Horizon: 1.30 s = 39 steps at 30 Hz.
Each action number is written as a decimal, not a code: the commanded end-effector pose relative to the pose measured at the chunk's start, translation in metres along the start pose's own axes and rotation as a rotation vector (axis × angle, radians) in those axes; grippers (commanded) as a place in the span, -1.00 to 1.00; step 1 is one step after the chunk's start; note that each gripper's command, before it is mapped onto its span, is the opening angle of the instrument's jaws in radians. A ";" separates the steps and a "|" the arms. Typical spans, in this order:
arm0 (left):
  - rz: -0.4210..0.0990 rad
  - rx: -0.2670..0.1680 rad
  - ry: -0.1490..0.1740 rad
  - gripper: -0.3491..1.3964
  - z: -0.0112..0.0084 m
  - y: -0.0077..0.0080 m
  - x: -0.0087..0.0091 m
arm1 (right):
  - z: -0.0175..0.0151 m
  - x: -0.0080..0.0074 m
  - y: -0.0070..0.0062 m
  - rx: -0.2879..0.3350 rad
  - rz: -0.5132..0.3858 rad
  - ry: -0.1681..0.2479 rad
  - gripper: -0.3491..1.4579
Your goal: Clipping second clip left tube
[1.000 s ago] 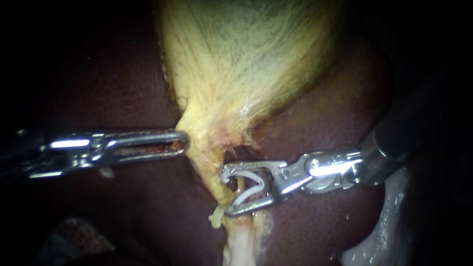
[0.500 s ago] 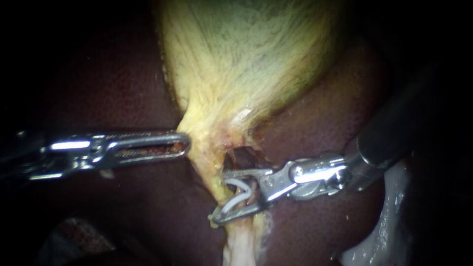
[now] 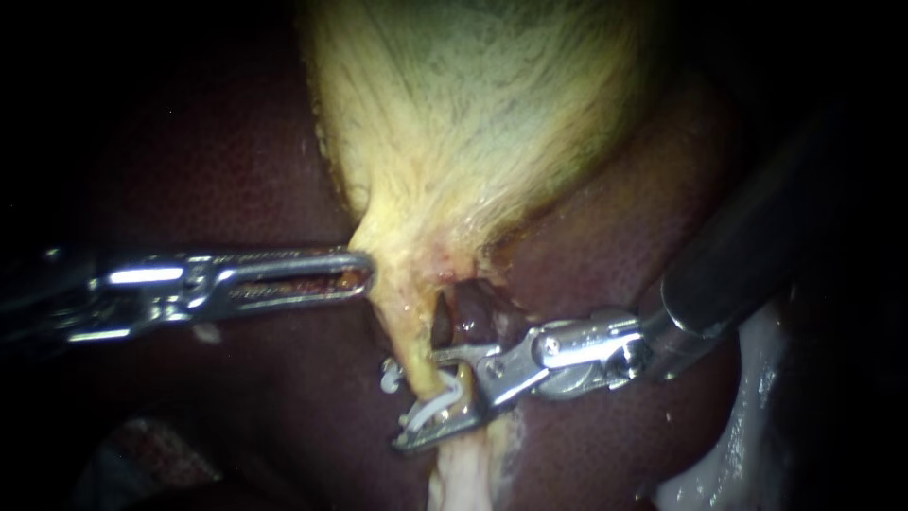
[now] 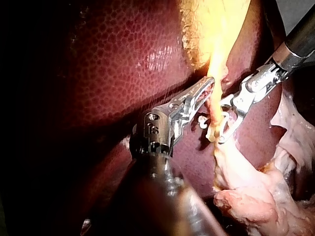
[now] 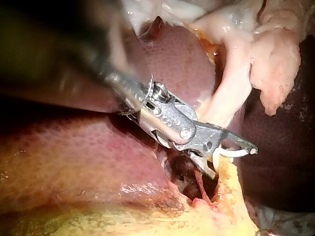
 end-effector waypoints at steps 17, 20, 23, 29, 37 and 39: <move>0.000 -0.001 -0.001 -1.00 0.0002 0.0000 0.0001 | 0.0004 -0.0008 0.0000 0.008 -0.003 -0.034 -0.10; 0.000 -0.001 -0.001 -1.00 0.0002 0.0000 0.0001 | 0.0004 -0.0008 0.0001 0.008 -0.003 -0.034 -0.11; 0.001 -0.001 -0.001 -1.00 0.0002 0.0000 0.0002 | 0.0003 -0.0008 0.0001 0.012 0.009 -0.034 -0.12; 0.001 -0.002 -0.001 -1.00 0.0003 0.0000 0.0003 | 0.0001 -0.0008 0.0000 0.037 0.064 -0.033 -0.47; 0.001 -0.001 -0.001 -1.00 0.0003 0.0001 0.0003 | -0.0006 -0.0012 0.0003 0.089 0.161 -0.037 -1.00; 0.001 -0.001 -0.001 -1.00 0.0003 0.0001 0.0003 | -0.0006 -0.0013 0.0004 0.088 0.165 -0.037 -1.00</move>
